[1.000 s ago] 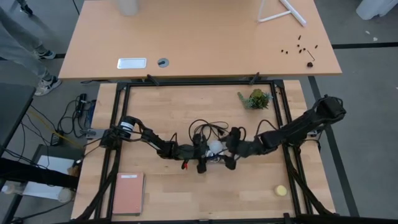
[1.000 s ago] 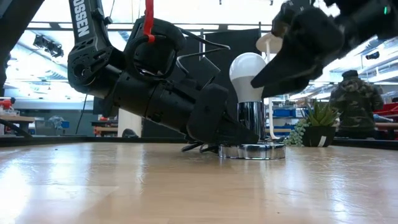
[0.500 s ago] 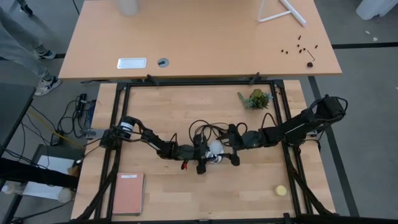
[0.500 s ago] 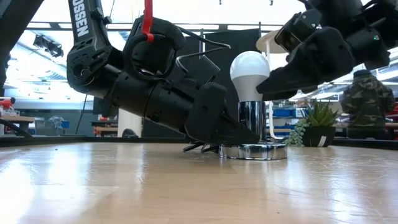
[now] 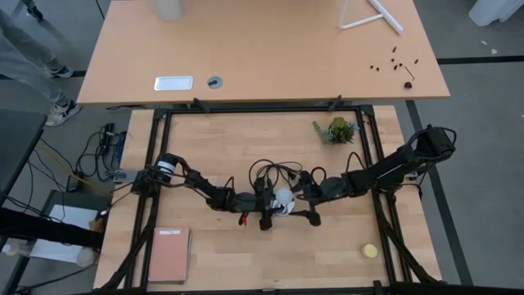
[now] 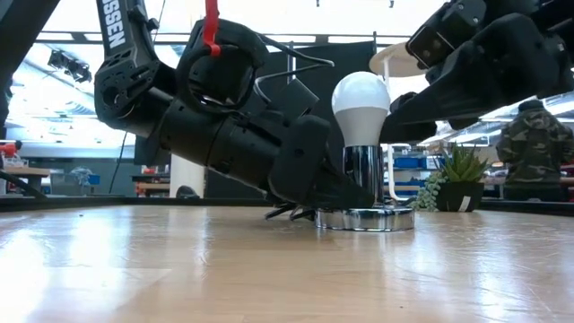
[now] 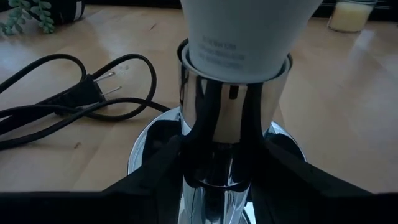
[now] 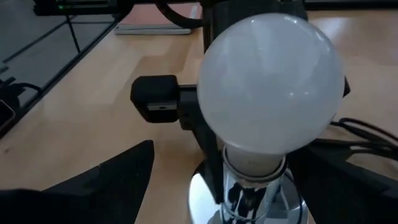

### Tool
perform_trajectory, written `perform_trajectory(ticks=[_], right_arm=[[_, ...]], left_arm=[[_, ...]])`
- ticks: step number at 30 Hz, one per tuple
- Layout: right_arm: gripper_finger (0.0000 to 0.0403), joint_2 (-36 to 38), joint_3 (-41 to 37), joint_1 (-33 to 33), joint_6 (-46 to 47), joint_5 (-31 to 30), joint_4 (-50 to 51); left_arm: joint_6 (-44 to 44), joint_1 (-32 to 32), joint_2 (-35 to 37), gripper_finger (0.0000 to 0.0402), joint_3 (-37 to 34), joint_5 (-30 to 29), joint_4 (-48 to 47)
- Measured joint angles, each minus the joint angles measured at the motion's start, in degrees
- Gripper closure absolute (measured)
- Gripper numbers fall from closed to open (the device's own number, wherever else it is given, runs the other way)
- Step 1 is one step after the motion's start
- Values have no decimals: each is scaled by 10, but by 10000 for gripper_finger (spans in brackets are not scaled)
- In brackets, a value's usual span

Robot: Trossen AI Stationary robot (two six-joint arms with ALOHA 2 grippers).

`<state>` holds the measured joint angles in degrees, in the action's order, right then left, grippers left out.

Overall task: Screw lightbulb
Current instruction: Insert the lightbulb into the lamp

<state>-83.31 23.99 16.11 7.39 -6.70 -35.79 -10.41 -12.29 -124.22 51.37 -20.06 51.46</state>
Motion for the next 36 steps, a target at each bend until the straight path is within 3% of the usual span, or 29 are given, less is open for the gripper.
perform_trajectory(ticks=[12,23,26,32,36], right_arm=[[30,27,0,51,48,14,34],[31,60,6,48,79,-105,131],[31,60,46,47,73,-115,214],[31,34,198,21,64,-109,502],[31,3,274,-11,35,-61,578]], left_arm=[[-7,2,-1,206,-1,-13,4],[-5,2,-1,206,-2,-5,9],[-2,2,-1,206,-2,-1,11],[10,2,-2,206,-2,7,17],[19,2,-2,206,-2,11,18]])
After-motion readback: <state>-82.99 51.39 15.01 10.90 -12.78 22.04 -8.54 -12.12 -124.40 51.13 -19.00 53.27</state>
